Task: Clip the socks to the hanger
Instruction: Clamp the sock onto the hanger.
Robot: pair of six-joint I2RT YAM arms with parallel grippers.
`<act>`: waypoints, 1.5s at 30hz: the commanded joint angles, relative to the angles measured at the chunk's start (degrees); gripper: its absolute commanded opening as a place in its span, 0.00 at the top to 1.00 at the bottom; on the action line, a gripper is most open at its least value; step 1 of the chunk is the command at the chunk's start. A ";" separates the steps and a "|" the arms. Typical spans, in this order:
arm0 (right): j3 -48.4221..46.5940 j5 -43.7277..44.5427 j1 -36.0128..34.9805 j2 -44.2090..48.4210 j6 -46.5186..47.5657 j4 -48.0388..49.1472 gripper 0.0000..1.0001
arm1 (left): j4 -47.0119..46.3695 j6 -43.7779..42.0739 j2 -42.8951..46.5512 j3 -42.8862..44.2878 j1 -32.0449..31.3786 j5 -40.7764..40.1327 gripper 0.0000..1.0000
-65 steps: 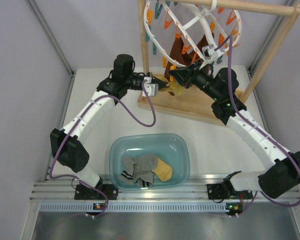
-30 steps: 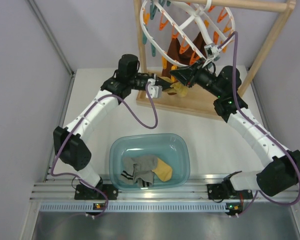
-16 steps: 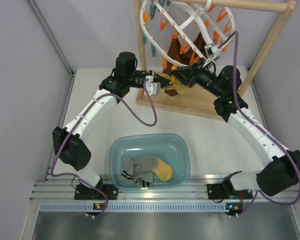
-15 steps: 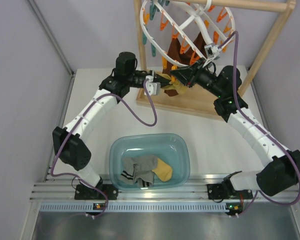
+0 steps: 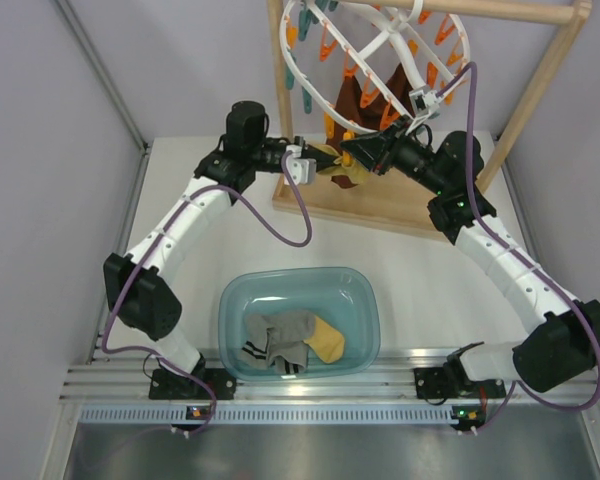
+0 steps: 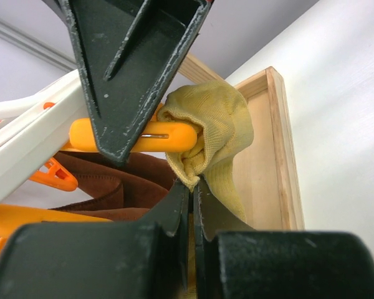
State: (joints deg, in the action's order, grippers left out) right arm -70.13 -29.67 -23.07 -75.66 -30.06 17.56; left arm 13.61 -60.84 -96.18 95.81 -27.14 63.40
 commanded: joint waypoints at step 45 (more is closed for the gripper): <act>-0.54 -6.19 0.04 5.78 1.32 -4.72 0.46 | 0.53 11.00 12.23 -10.55 1.30 -3.97 0.58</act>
State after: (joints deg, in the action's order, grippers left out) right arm -70.13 -34.44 -23.14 -73.03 -28.99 13.58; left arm 12.62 -52.97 -88.99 87.94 -25.80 60.66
